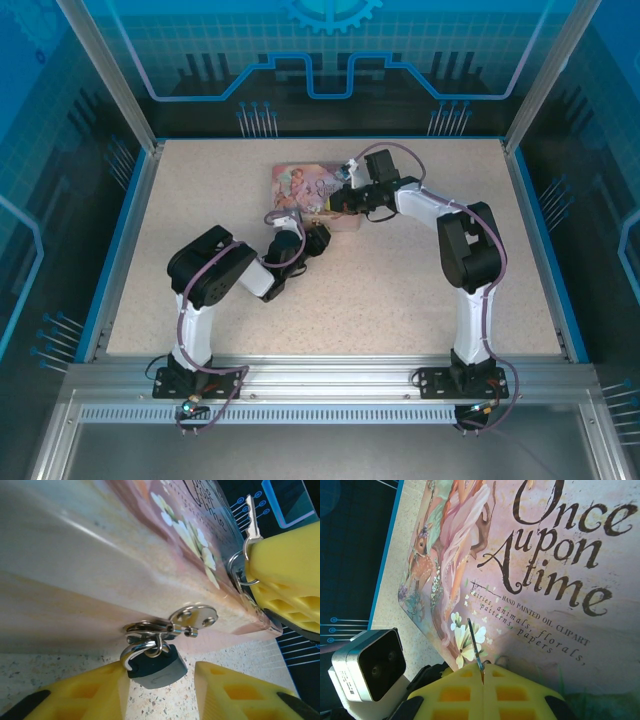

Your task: Unlock a padlock with a key

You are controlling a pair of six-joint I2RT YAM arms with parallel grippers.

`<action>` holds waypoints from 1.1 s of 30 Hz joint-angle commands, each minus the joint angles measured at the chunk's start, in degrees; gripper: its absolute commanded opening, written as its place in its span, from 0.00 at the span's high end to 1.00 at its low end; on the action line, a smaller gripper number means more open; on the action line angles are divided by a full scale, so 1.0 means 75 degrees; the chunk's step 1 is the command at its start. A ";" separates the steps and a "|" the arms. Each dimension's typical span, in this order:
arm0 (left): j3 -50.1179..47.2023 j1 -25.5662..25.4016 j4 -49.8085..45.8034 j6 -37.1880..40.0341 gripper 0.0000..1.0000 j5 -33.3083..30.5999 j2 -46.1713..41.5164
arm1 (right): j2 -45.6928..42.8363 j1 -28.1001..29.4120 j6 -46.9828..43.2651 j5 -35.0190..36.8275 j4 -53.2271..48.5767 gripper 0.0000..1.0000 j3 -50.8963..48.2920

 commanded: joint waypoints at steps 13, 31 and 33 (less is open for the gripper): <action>0.0131 -0.0070 0.0737 0.0331 0.72 -0.0086 -0.0634 | -0.0087 0.0116 -0.0037 0.0230 -0.0422 1.00 -0.0341; -0.0167 -0.0063 0.0317 0.0682 0.46 -0.0255 -0.1189 | -0.0035 0.0104 -0.0010 0.0198 -0.0393 1.00 -0.0416; -0.0333 -0.0061 -0.0074 0.1003 0.42 -0.0330 -0.1568 | -0.0045 0.0104 -0.0085 0.0177 -0.0423 1.00 -0.0398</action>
